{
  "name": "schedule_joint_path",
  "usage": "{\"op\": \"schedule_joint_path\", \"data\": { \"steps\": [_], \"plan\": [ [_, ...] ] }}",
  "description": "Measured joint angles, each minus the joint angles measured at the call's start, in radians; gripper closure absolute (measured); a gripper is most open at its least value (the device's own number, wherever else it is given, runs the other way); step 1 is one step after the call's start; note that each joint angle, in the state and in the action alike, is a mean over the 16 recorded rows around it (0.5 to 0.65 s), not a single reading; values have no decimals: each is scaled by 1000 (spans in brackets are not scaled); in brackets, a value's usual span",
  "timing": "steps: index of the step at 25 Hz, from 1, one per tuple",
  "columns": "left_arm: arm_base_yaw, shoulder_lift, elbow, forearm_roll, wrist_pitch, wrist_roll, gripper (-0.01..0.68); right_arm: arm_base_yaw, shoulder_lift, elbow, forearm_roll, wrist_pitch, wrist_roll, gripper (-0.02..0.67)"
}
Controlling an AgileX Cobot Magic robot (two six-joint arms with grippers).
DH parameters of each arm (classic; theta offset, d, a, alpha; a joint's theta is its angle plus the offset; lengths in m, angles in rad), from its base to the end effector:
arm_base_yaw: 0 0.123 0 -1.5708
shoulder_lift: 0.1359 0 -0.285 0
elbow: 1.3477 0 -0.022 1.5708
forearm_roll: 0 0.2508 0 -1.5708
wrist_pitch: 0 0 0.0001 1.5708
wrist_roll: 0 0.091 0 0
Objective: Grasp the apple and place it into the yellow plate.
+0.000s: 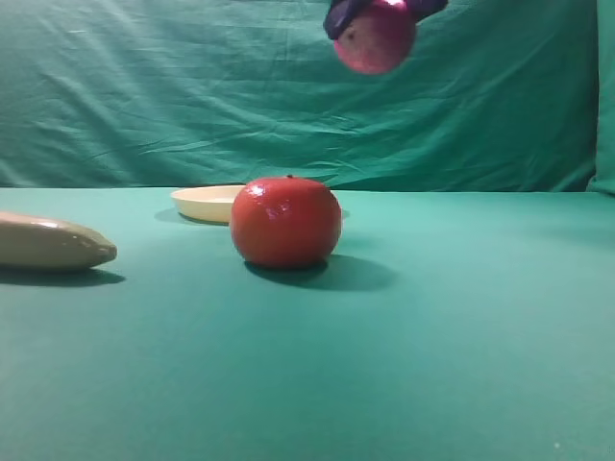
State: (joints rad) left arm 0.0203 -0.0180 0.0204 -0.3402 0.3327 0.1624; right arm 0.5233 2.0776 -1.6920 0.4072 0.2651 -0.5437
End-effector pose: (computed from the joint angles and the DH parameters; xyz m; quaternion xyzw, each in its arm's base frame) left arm 0.0533 -0.0089 0.1790 -0.0369 0.7823 -0.0861 0.6158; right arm 0.4235 0.2553 0.2516 -0.3111 0.8125 0.1357 0.4741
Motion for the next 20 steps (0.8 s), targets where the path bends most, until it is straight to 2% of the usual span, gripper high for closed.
{"op": "schedule_joint_path", "data": {
  "steps": [6, 14, 20],
  "plan": [
    [0, 0, 0, 0, 0, 0, 516, 58, 83, 0, 4, -147, -1, 168],
    [0, 0, 0, 0, 0, 0, 516, 73, 163, 0, 11, -246, -2, 168],
    [0, 0, 0, 0, 0, 0, 516, 73, 188, 0, 15, -264, -2, 116]
  ]
}}
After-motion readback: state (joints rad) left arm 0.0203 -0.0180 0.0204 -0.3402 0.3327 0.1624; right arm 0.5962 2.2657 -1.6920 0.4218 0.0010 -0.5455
